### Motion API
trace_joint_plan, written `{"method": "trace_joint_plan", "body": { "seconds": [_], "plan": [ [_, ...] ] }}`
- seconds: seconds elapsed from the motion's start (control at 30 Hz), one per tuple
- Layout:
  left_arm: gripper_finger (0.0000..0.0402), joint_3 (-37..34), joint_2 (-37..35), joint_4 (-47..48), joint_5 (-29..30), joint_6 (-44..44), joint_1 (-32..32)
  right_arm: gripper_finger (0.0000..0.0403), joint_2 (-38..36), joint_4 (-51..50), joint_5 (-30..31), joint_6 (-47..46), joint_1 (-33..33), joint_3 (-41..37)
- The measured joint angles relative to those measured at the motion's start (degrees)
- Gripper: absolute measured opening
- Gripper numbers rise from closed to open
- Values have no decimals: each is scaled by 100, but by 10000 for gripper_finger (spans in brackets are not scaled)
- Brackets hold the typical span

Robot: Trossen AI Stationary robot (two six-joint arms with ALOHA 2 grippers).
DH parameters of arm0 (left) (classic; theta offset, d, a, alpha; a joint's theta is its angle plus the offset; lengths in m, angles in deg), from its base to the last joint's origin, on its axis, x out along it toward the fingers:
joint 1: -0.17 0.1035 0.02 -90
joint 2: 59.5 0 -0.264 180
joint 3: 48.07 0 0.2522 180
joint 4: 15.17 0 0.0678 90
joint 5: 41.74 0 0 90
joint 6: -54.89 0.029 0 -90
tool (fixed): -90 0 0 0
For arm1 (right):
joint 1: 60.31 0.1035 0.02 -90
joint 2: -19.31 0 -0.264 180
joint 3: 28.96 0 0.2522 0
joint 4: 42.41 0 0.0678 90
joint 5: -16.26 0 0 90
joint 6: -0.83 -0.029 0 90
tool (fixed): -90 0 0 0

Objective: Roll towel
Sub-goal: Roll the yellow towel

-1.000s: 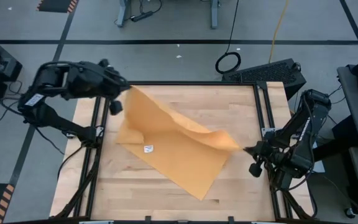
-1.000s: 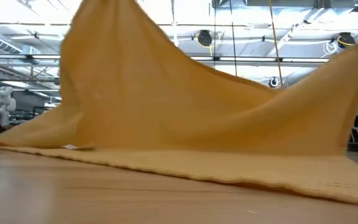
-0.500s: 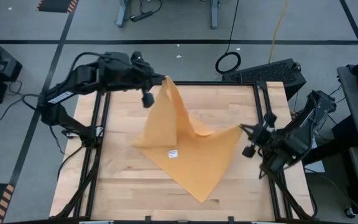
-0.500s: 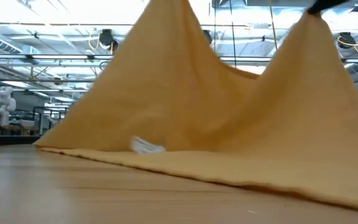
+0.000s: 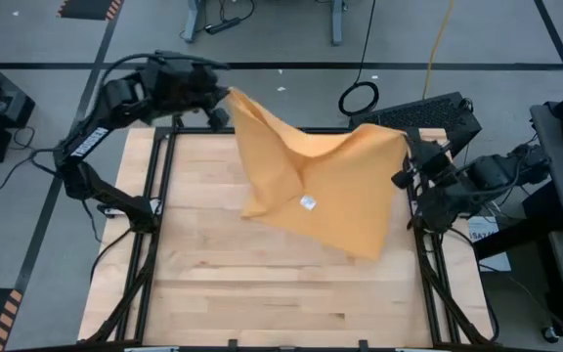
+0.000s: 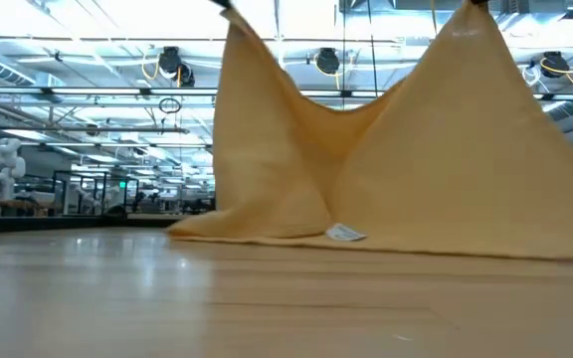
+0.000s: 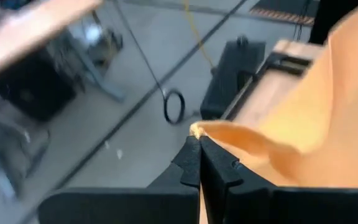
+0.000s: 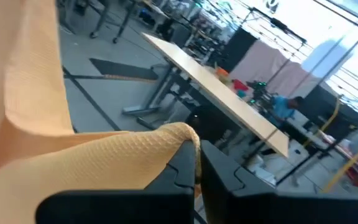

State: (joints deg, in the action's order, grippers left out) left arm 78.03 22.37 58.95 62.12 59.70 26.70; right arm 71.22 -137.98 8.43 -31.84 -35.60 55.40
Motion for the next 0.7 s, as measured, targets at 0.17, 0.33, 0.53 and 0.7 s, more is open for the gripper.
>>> {"method": "trace_joint_plan", "body": {
  "seconds": [0.17,0.33,0.53,0.7],
  "plan": [
    [0,0,-377,1375,-673,-529,-24,0,-119,788,-820,1116,-329,12],
    [0,0,-1017,1757,-2901,-904,-395,0,-119,894,-1774,1489,-351,12],
    [0,4,-1752,984,-3465,-1436,-1130,0,-360,1591,-2468,1904,-106,65],
    [0,4,-2038,1214,-2893,-1507,-1203,0,-478,2185,-3025,2094,118,347]
  ]
}}
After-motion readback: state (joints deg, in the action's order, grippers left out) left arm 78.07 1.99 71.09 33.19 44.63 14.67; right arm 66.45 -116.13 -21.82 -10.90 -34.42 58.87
